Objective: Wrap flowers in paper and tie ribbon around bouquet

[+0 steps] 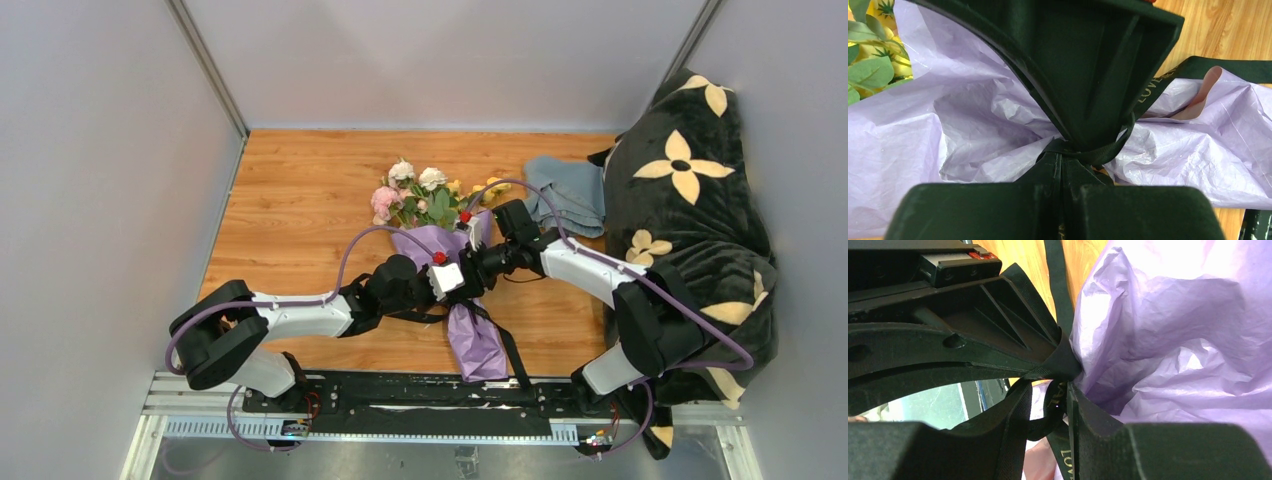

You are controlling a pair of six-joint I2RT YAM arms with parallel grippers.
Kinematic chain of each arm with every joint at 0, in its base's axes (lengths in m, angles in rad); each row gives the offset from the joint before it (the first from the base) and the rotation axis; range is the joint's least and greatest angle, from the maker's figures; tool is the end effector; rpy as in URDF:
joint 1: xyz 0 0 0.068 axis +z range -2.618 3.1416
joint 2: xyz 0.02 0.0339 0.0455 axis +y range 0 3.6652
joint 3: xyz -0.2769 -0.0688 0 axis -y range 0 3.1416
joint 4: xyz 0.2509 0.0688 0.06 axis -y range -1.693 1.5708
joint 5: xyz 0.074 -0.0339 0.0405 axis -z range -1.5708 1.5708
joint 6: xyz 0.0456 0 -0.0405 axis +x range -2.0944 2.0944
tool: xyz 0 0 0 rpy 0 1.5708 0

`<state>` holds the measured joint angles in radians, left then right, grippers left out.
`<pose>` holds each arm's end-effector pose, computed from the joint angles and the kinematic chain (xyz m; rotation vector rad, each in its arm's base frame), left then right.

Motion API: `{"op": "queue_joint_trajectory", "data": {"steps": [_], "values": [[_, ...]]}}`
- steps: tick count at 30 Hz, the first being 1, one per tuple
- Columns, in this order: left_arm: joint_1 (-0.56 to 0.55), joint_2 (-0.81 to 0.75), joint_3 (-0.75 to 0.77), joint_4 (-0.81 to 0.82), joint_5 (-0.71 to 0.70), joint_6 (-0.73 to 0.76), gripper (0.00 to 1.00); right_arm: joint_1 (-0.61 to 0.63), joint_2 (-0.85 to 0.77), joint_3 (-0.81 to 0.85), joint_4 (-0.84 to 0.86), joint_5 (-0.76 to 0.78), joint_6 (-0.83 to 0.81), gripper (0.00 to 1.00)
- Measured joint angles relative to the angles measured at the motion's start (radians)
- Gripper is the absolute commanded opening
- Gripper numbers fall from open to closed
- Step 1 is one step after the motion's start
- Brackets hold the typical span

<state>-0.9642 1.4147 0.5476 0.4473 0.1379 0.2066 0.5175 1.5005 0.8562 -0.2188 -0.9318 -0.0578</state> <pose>0.1624 -0.2450 0.1860 1.2028 1.6491 -0.6200 0.2452 0.1817 0.2101 -1.0787 2.1168 1.3402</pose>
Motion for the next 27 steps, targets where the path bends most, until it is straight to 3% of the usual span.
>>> {"op": "queue_joint_trajectory", "data": {"steps": [19,27], "values": [[0.007,-0.008,-0.005,0.004,0.015,-0.002,0.00,0.040,-0.013,-0.006,0.043,0.122,-0.005,0.36],[0.007,-0.010,-0.005,0.007,0.015,-0.006,0.00,0.047,-0.013,-0.012,0.047,0.105,-0.023,0.03]]}}
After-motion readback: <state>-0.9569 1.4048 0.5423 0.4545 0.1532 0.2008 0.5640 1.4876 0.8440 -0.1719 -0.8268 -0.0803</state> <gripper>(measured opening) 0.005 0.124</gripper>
